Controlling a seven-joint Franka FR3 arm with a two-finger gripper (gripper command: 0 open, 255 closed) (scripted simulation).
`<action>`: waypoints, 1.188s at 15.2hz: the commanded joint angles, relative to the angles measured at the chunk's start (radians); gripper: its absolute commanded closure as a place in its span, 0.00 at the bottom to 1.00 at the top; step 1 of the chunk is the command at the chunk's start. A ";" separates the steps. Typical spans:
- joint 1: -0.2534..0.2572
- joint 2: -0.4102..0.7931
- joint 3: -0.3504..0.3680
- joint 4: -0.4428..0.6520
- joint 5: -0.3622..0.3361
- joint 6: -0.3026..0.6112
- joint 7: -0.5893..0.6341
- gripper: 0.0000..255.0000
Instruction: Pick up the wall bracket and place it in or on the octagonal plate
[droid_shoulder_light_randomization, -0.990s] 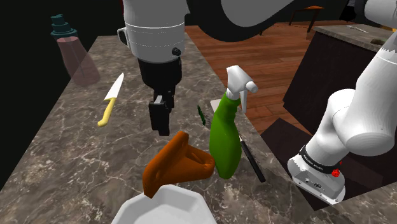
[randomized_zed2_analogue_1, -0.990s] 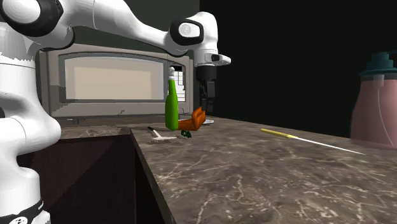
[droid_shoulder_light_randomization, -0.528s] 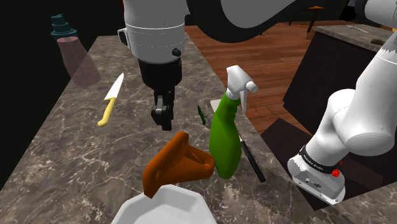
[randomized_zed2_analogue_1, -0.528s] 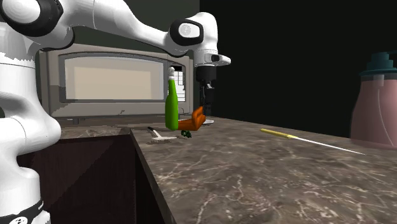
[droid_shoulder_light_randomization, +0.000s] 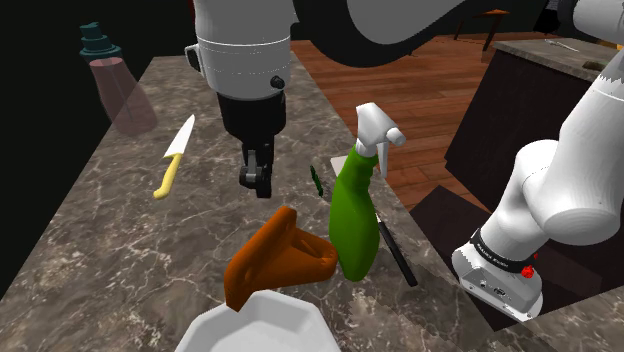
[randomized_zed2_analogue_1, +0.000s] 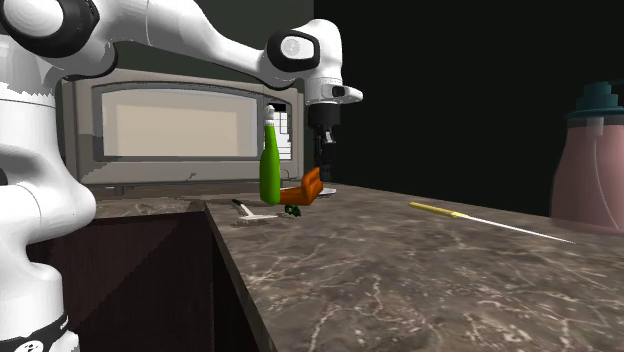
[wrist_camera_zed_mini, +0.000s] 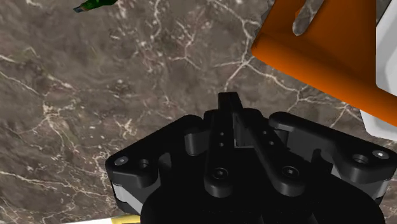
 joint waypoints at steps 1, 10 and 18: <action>0.000 0.000 0.000 0.000 0.000 0.000 0.000 0.00; 0.035 -0.055 0.062 -0.029 0.129 0.058 -1.045 0.00; 0.041 -0.044 0.066 -0.105 0.124 0.145 -1.042 0.00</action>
